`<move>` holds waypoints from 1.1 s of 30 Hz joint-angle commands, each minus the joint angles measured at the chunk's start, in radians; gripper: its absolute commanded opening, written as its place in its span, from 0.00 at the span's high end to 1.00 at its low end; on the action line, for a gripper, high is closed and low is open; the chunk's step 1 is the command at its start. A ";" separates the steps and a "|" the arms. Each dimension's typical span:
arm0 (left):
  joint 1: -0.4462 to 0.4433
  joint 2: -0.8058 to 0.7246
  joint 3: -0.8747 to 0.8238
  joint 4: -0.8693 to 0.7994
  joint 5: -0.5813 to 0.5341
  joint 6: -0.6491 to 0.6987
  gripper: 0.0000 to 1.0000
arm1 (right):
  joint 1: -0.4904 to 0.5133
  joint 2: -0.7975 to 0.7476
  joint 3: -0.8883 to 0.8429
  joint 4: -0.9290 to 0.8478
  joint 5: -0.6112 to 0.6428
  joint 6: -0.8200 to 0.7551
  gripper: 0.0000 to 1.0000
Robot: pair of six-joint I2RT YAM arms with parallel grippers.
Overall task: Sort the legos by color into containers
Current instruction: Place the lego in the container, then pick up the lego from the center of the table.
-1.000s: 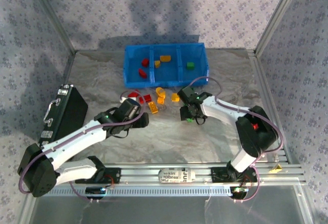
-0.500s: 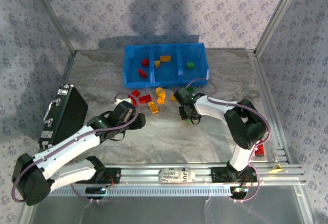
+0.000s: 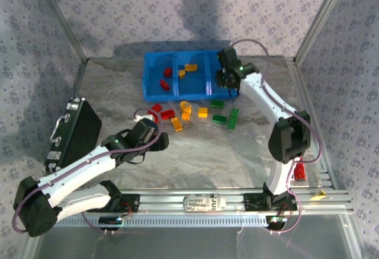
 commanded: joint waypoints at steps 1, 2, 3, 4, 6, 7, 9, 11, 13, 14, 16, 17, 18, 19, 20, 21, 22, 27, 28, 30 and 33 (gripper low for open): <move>-0.023 -0.016 0.041 -0.030 -0.032 -0.011 0.18 | -0.042 0.142 0.172 -0.122 -0.034 -0.066 0.59; -0.030 -0.016 0.043 -0.036 -0.038 -0.014 0.18 | -0.054 0.177 0.223 -0.125 -0.058 -0.083 0.39; -0.039 -0.016 0.048 -0.043 -0.043 -0.019 0.18 | -0.058 0.213 0.278 -0.147 -0.060 -0.089 0.13; -0.044 -0.016 0.051 -0.049 -0.049 -0.020 0.17 | -0.056 0.231 0.317 -0.172 -0.041 -0.089 0.06; -0.057 -0.019 0.056 -0.062 -0.061 -0.026 0.18 | -0.027 0.195 0.275 -0.161 0.018 -0.089 0.01; -0.061 -0.021 0.054 -0.065 -0.067 -0.029 0.18 | -0.014 0.154 0.214 -0.117 0.026 -0.090 0.01; -0.064 -0.022 0.043 -0.053 -0.069 -0.033 0.18 | 0.006 0.053 0.064 -0.019 -0.004 -0.092 0.01; -0.065 -0.011 0.035 -0.031 -0.063 -0.034 0.18 | 0.017 -0.029 -0.053 0.018 -0.011 -0.076 0.01; -0.064 0.020 0.040 -0.011 -0.053 -0.030 0.17 | 0.025 -0.113 -0.175 0.058 -0.016 -0.062 0.01; -0.065 0.041 0.046 0.002 -0.047 -0.024 0.17 | 0.028 -0.162 -0.243 0.083 -0.027 -0.059 0.01; -0.064 0.092 0.063 0.027 -0.034 -0.017 0.17 | 0.028 -0.245 -0.355 0.109 -0.037 -0.049 0.01; -0.064 0.122 0.074 0.037 -0.031 -0.011 0.16 | 0.029 -0.286 -0.413 0.118 -0.035 -0.040 0.01; -0.062 0.153 0.087 0.045 -0.030 -0.009 0.15 | 0.028 -0.330 -0.470 0.127 -0.033 -0.029 0.01; -0.058 0.176 0.100 0.053 -0.026 -0.006 0.13 | 0.029 -0.369 -0.520 0.137 -0.036 -0.020 0.01; -0.048 0.210 0.116 0.064 -0.014 -0.003 0.12 | 0.032 -0.409 -0.569 0.139 -0.046 -0.013 0.01; -0.033 0.244 0.128 0.078 0.006 -0.004 0.12 | 0.034 -0.453 -0.646 0.159 -0.046 0.000 0.01; -0.014 0.278 0.140 0.091 0.031 -0.009 0.12 | 0.037 -0.491 -0.697 0.173 -0.046 0.013 0.01; 0.043 0.439 0.235 0.116 0.072 0.006 0.13 | 0.049 -0.624 -0.881 0.206 -0.058 0.067 0.01; 0.048 0.489 0.269 0.105 0.071 0.012 0.13 | 0.048 -0.640 -0.903 0.209 -0.058 0.075 0.01; 0.063 0.577 0.335 0.089 0.081 0.024 0.14 | 0.046 -0.660 -0.930 0.211 -0.064 0.084 0.01; 0.066 0.713 0.450 0.033 0.068 0.041 0.15 | 0.043 -0.676 -0.943 0.211 -0.074 0.084 0.01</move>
